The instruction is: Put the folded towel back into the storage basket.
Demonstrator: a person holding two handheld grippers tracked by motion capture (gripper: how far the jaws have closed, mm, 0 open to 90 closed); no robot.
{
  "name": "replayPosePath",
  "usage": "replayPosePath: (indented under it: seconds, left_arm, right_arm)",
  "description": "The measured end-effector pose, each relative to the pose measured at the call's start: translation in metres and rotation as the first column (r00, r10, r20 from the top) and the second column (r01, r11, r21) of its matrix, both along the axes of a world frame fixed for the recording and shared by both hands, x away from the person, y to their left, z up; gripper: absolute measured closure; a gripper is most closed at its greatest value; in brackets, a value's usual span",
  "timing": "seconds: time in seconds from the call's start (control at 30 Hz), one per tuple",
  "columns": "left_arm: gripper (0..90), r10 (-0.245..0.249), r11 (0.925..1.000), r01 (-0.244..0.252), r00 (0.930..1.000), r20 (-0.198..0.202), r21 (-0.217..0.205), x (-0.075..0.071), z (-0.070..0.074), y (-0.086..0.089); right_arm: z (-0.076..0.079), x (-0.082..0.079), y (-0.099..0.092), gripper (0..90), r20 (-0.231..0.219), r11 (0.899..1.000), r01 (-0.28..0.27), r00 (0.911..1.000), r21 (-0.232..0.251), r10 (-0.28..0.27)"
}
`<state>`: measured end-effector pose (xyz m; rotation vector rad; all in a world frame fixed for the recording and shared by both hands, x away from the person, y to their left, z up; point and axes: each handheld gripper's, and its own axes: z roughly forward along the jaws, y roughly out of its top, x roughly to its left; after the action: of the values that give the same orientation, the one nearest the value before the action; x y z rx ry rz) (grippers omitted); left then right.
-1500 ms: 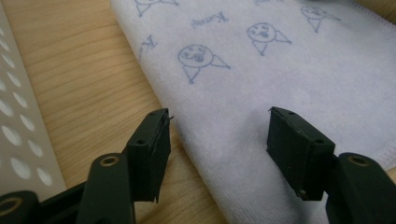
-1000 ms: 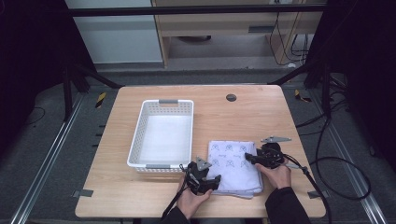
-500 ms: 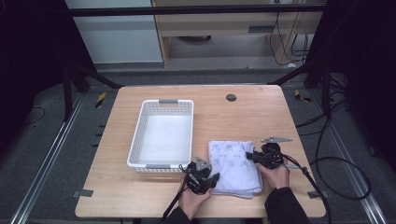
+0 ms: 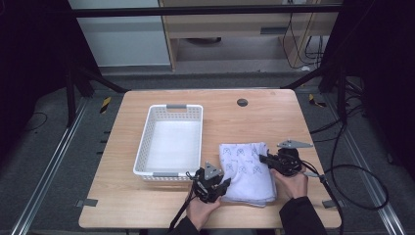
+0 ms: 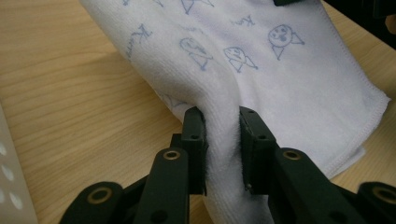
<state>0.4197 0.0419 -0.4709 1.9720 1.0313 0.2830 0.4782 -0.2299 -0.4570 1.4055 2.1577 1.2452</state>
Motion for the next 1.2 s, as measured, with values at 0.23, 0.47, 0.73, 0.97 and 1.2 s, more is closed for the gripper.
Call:
replayPosePath:
  seconds: [0.23, 0.47, 0.73, 0.97, 1.2]
  left_arm:
    - [73.3, -0.016, 0.9999, 0.016, 0.9993, 0.034, -0.002, 0.0, 0.017, 0.001]
    - [73.3, -0.022, 0.9997, 0.023, 0.9974, 0.069, -0.011, 0.001, 0.033, 0.004]
    - [73.3, -0.028, 0.9994, 0.03, 0.9925, 0.119, -0.018, 0.001, 0.057, 0.007]
    - [73.4, -0.03, 0.9993, 0.033, 0.9879, 0.152, -0.017, 0.003, 0.074, 0.009]
    - [73.3, -0.026, 0.9995, 0.029, 0.9833, 0.18, -0.015, 0.004, 0.089, 0.012]
  right_arm:
    - [0.014, -0.003, -0.002, 78.0, 0.043, 1.0, 0.008, 0.999, 0.002, -0.008]
    - [0.029, -0.007, -0.002, 78.0, 0.086, 1.0, 0.016, 0.9961, 0.022, -0.018]
    - [0.051, -0.01, 0.0, 78.0, 0.155, 0.999, 0.027, 0.9875, 0.023, -0.03]
    - [0.068, -0.011, 0.002, 78.0, 0.199, 0.999, 0.037, 0.9791, 0.032, -0.042]
    - [0.08, -0.01, 0.005, 78.0, 0.23, 0.998, 0.046, 0.9717, 0.031, -0.052]
